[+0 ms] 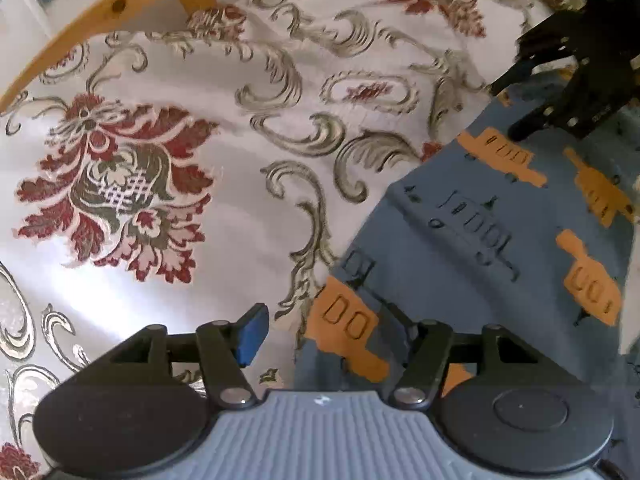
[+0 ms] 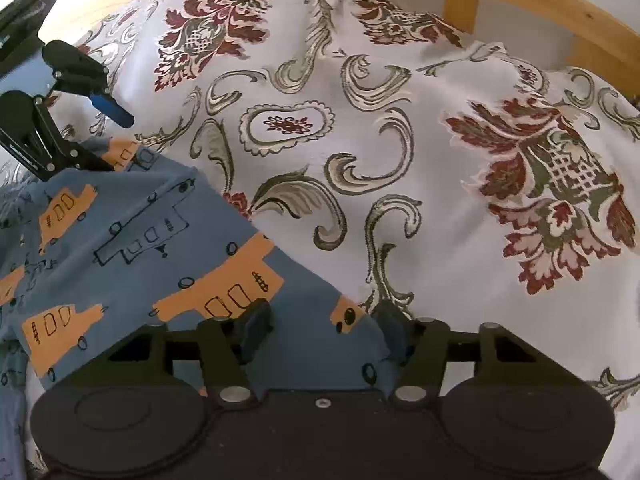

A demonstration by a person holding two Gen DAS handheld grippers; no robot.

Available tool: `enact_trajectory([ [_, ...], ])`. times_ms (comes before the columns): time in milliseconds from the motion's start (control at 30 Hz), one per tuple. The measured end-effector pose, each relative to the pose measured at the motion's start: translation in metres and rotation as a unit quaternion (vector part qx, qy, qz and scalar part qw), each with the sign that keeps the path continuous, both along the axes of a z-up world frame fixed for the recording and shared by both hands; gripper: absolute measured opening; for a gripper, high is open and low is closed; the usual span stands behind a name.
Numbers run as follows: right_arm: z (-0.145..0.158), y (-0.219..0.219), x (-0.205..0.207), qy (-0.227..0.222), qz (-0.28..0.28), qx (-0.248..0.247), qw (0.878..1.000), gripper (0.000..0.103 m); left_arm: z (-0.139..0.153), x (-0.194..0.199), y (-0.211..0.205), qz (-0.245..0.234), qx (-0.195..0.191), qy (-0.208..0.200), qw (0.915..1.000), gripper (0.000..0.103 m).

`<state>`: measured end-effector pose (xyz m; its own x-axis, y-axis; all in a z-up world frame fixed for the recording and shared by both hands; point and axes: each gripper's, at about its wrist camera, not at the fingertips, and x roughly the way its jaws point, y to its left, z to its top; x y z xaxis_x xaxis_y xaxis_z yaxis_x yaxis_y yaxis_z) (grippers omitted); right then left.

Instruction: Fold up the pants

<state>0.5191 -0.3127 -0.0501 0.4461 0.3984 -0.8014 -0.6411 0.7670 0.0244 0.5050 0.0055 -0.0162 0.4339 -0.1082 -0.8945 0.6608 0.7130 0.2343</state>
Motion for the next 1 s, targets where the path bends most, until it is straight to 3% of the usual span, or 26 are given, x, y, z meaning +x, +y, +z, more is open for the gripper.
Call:
enact_trajectory([
  [33,0.000,0.000,-0.001,-0.001,-0.002,0.000,1.000,0.055,-0.003,0.003,0.000,0.004,0.005,0.004,1.0000,0.063],
  [100,0.000,-0.001,-0.003,-0.005,-0.005,0.000,1.000,0.035,-0.007,0.008,0.001,0.014,0.002,0.017,0.9997,0.036],
  [133,0.000,-0.001,-0.004,-0.007,-0.007,0.001,1.000,0.029,-0.007,0.009,0.001,0.018,-0.004,0.022,0.9996,0.016],
  [167,0.001,-0.002,-0.006,-0.009,-0.010,0.003,1.000,0.016,-0.007,0.010,0.001,0.022,-0.010,0.027,0.9994,0.011],
  [233,0.002,-0.003,-0.009,-0.015,-0.015,0.004,1.000,0.008,-0.006,0.007,-0.002,0.021,-0.008,0.024,0.9995,0.004],
  [300,0.004,-0.004,-0.014,-0.023,-0.022,0.009,0.999,0.004,-0.005,0.001,-0.004,0.020,-0.004,0.013,0.9997,0.001],
  [600,0.027,-0.012,-0.047,-0.082,-0.056,0.041,0.994,0.002,0.014,-0.029,-0.001,0.054,-0.009,-0.072,0.9960,0.000],
  [833,0.051,-0.021,-0.096,-0.149,-0.071,0.055,0.985,0.000,0.039,-0.068,0.003,0.072,-0.016,-0.156,0.9851,0.000],
  [1000,0.062,-0.023,-0.142,-0.186,-0.063,0.046,0.979,0.000,0.051,-0.106,0.005,0.050,-0.030,-0.210,0.9761,0.000],
])
